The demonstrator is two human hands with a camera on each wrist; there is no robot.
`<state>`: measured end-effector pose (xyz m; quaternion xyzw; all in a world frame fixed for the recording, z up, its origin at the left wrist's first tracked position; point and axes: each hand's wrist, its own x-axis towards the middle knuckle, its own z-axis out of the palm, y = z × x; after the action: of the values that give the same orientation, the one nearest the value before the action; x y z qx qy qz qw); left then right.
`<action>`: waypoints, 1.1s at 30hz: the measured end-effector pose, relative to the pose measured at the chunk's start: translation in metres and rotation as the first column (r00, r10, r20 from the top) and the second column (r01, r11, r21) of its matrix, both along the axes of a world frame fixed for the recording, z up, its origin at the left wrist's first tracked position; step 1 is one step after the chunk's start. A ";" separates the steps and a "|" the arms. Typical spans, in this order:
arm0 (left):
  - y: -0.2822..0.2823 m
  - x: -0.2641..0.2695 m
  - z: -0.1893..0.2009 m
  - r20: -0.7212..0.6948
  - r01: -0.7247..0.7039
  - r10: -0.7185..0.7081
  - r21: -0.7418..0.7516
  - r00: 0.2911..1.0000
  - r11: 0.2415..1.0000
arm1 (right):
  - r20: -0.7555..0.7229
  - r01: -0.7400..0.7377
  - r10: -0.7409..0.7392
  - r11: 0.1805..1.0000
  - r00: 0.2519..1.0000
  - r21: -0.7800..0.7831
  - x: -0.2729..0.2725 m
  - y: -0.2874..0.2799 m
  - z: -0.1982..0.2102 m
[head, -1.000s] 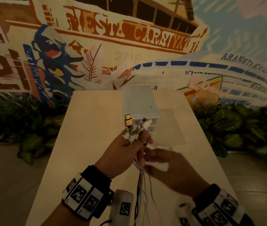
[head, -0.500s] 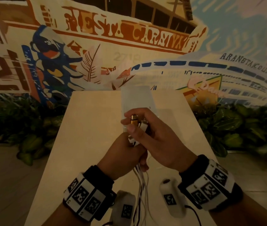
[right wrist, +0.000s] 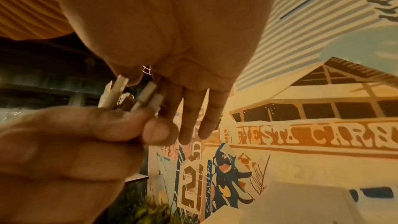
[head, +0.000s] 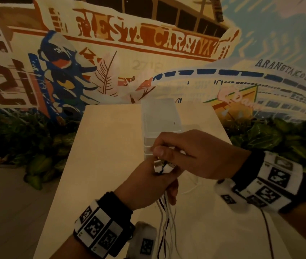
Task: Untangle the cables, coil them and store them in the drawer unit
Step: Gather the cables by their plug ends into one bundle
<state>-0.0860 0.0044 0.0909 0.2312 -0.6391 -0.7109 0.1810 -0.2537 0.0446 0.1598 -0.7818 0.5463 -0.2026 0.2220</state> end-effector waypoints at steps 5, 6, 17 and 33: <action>0.003 -0.006 0.004 -0.019 -0.021 0.021 -0.016 1.000 1.000 | 0.105 -0.019 0.014 0.999 0.994 0.044 0.008 -0.003 0.008; 0.002 -0.007 0.004 -0.019 -0.036 0.036 -0.014 0.999 0.999 | 0.103 -0.020 0.016 0.999 0.995 0.036 0.012 -0.005 0.005; 0.002 -0.021 0.003 0.037 -0.147 0.149 -0.059 0.988 0.987 | 0.037 -0.022 0.024 0.998 0.999 -0.057 0.008 -0.017 -0.011; -0.009 -0.005 -0.009 0.030 -0.250 0.251 -0.023 0.968 0.968 | 0.373 0.606 -0.613 0.781 0.696 0.152 -0.104 -0.017 -0.147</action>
<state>-0.0908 -0.0044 0.0821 0.3198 -0.6143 -0.6724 0.2612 -0.3577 0.0276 0.0133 -0.4957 0.7179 -0.4161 0.2564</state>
